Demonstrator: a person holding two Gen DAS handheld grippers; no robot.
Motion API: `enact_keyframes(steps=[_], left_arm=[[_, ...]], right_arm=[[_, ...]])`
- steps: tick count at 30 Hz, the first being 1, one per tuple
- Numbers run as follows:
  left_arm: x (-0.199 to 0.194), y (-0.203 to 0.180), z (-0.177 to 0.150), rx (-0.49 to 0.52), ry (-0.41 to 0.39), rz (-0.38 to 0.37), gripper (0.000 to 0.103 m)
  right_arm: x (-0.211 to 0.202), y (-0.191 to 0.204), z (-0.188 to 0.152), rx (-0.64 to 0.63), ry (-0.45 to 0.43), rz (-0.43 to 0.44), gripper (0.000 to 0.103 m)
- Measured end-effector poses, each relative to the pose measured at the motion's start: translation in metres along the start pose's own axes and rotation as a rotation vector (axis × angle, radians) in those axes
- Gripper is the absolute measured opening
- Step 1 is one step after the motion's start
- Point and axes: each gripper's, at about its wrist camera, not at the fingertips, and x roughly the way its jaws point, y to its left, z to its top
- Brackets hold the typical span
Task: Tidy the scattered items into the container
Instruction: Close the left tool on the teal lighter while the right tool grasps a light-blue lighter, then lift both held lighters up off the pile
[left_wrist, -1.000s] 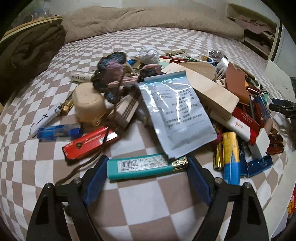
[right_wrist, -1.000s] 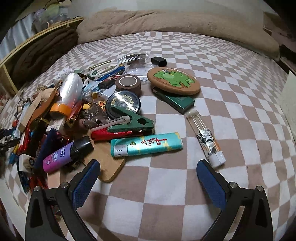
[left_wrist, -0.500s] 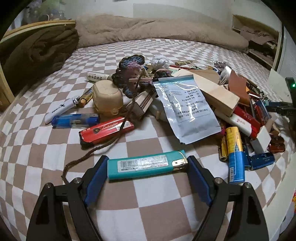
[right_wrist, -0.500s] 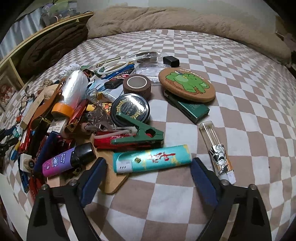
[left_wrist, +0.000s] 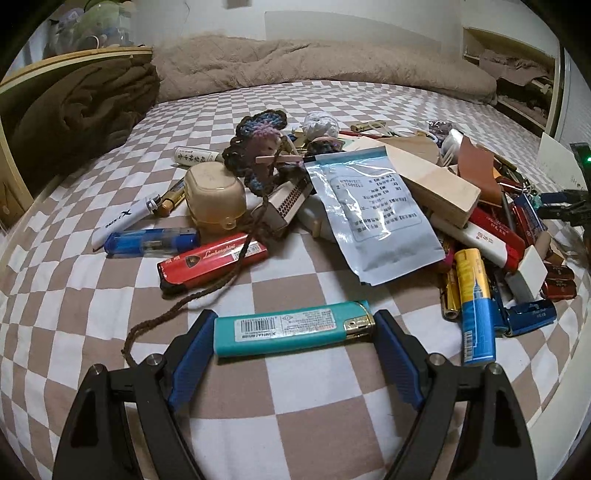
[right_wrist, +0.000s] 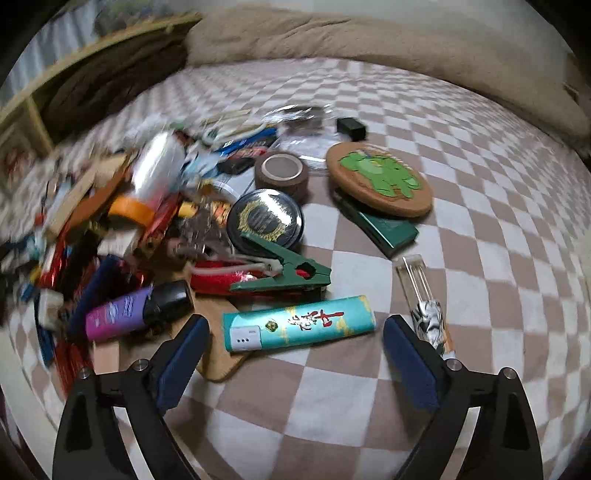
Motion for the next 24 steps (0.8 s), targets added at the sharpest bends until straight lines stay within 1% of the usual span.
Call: enact_keyframes(steps=[1, 2, 4, 8, 11, 13, 15, 18, 21, 24], left_arm=[[0.0, 0.0, 0.0, -0.003, -0.001, -0.003, 0.085], [0.0, 0.0, -0.001, -0.005, -0.002, -0.006, 0.085], [0.0, 0.0, -0.001, -0.007, -0.003, -0.008, 0.085], [0.0, 0.0, -0.001, -0.007, -0.004, -0.009, 0.085], [0.0, 0.0, -0.001, -0.009, -0.005, -0.013, 0.085], [-0.001, 0.0, -0.001, -0.011, -0.006, -0.016, 0.085], [-0.001, 0.001, -0.001, -0.01, -0.007, -0.015, 0.085], [-0.001, 0.0, -0.001, -0.008, -0.009, -0.013, 0.085], [-0.001, 0.0, -0.001, -0.004, -0.01, -0.008, 0.085], [-0.002, -0.001, 0.0, -0.002, -0.012, -0.01, 0.085]], right_arm=[[0.0, 0.001, 0.002, -0.051, 0.004, -0.026, 0.097], [0.0, 0.0, 0.005, -0.077, 0.017, -0.029, 0.097], [0.003, -0.004, 0.009, -0.096, 0.045, 0.001, 0.097], [0.008, -0.008, 0.011, -0.108, 0.067, 0.063, 0.096], [0.009, -0.009, 0.009, -0.089, 0.067, 0.113, 0.087], [0.009, -0.011, 0.007, -0.058, 0.056, 0.134, 0.084], [0.007, -0.012, 0.002, -0.032, 0.035, 0.134, 0.082], [0.002, -0.009, -0.006, -0.001, 0.01, 0.114, 0.082], [-0.001, -0.006, -0.012, 0.039, 0.003, 0.078, 0.082], [-0.006, -0.004, -0.019, 0.079, 0.004, 0.062, 0.082]])
